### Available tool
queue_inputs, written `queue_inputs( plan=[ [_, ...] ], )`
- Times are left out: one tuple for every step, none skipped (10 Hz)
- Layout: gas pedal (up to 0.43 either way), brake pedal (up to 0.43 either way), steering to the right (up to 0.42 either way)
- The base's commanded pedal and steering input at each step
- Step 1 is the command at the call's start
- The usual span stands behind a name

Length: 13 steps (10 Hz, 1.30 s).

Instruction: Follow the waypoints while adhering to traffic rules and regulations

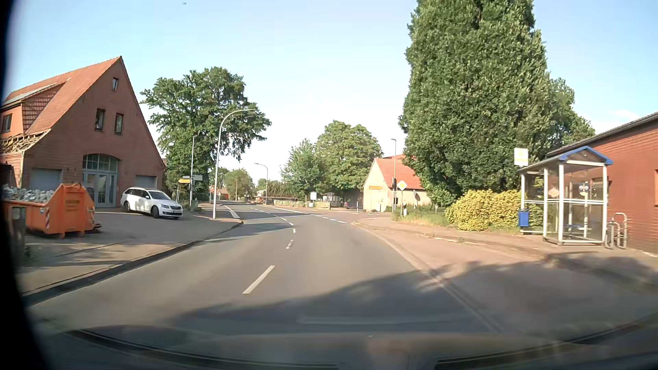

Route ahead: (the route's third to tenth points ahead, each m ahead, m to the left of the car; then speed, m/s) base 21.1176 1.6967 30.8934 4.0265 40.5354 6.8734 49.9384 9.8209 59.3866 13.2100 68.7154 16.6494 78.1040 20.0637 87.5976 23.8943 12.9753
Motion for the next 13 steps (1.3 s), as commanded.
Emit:
queue_inputs(
  plan=[
    [0.169,0.006,-0.029],
    [0.169,0.006,-0.030],
    [0.157,0.006,-0.032],
    [0.157,0.006,-0.033],
    [0.138,0.006,-0.033],
    [0.130,0.006,-0.033],
    [0.130,0.006,-0.033],
    [0.130,0.006,-0.033],
    [0.130,0.006,-0.033],
    [0.130,0.006,-0.033],
    [0.130,0.006,-0.033],
    [0.130,0.006,-0.033],
    [0.130,0.006,-0.033]
  ],
)
